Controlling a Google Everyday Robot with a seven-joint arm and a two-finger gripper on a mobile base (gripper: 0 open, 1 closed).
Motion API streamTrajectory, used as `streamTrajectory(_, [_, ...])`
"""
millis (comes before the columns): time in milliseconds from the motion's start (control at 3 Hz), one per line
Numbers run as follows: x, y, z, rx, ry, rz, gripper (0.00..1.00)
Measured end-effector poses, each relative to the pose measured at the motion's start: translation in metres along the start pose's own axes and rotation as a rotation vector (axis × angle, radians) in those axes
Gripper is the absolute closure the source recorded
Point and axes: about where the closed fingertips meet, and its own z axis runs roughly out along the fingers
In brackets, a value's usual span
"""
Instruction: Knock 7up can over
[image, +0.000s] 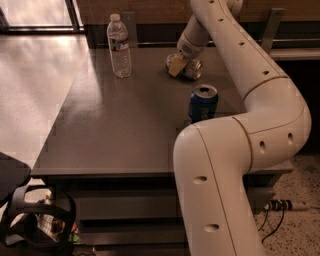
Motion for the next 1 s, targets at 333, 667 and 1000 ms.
streamTrajectory(333, [-0.0001,0.0000,-0.0002,0.000,0.000,0.000,0.78])
streamTrajectory(667, [-0.0008,0.0006,0.0011,-0.003,0.002,0.000,0.48])
streamTrajectory(1000, [-0.0010,0.0008,0.0021,-0.005,0.003,0.000,0.16])
